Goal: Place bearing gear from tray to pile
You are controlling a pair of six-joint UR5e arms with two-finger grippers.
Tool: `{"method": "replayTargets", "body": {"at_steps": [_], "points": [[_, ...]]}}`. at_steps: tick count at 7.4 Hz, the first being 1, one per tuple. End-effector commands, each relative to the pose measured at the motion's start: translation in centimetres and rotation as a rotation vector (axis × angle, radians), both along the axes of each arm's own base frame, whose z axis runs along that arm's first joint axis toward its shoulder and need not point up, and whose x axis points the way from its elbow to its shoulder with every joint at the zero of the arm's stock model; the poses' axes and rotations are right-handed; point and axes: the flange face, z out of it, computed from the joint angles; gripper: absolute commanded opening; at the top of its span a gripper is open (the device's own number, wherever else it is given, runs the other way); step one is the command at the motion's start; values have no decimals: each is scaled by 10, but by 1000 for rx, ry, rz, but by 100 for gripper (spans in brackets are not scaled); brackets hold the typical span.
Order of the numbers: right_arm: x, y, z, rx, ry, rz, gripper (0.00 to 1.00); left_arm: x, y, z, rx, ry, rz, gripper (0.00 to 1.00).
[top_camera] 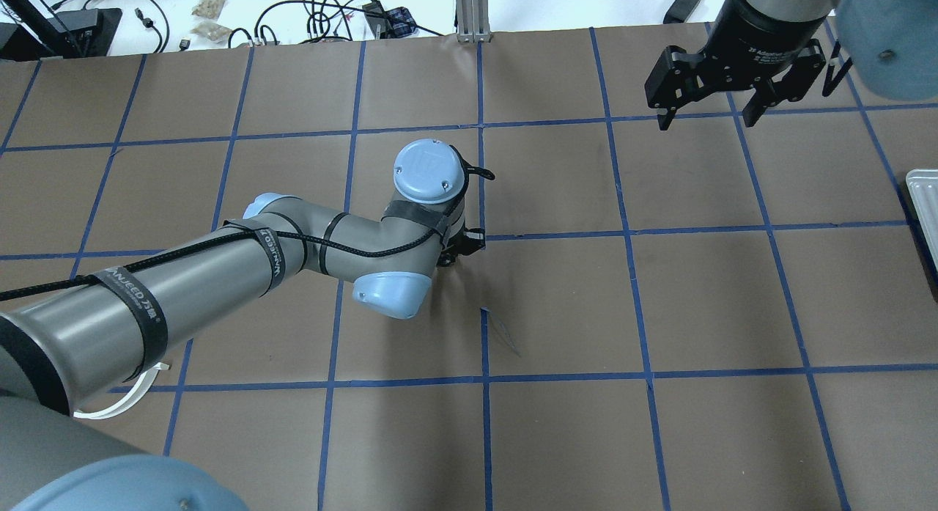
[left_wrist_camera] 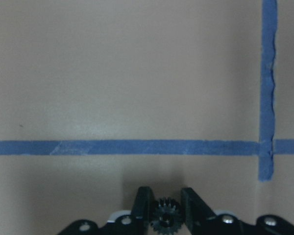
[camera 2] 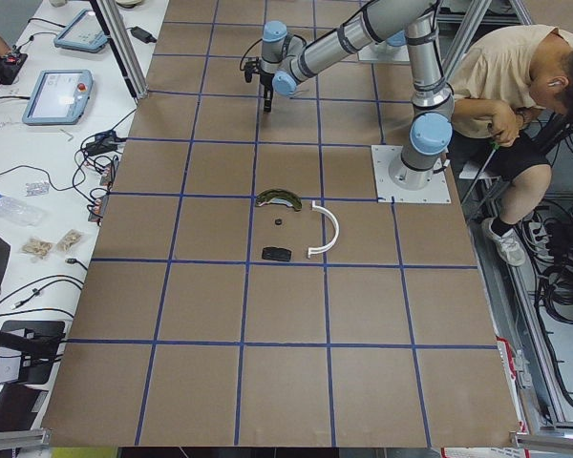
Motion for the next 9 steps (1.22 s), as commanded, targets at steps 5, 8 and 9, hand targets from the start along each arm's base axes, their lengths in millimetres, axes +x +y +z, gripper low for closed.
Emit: {"method": "replayTargets", "body": {"at_steps": [5, 8, 9], "points": [[-3, 0, 1, -1, 5, -5, 100, 255, -27, 107, 255, -39, -97, 0], [-3, 0, 1, -2, 5, -5, 100, 449, -11, 84, 346, -51, -250, 0], [-4, 0, 1, -2, 5, -7, 100, 493, -5, 67, 314, -55, -213, 0]]}}
